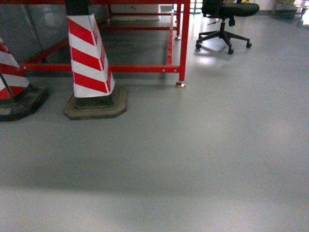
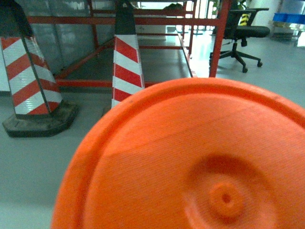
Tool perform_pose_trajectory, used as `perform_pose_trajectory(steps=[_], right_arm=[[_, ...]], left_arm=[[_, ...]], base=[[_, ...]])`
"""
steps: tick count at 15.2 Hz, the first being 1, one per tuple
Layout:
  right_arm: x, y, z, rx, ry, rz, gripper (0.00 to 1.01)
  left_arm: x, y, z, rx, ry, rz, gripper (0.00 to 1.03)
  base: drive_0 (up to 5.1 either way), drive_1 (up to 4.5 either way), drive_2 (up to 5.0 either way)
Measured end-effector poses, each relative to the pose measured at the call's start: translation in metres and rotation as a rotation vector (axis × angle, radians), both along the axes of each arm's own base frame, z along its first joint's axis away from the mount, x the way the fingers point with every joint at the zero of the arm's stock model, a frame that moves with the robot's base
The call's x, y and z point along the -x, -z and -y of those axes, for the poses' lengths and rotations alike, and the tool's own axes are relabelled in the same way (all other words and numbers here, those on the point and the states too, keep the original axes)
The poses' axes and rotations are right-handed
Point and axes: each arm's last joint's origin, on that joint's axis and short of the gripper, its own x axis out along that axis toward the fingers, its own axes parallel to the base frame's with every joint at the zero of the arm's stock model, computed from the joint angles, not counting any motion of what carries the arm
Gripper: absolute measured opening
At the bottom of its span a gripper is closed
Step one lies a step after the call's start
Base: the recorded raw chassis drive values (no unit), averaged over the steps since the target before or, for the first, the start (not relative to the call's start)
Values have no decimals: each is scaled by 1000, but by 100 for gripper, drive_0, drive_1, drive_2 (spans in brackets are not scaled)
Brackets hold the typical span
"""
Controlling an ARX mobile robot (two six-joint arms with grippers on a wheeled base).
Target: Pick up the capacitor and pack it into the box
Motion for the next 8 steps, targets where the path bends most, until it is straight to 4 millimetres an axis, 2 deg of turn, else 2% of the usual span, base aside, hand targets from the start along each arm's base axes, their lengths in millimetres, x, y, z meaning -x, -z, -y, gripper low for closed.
perform_pose_trajectory(steps=[8], right_arm=[[0,0,0,0,0,1,98]], left_arm=[[0,0,0,0,0,1,44]], base=[[-503,242,242]])
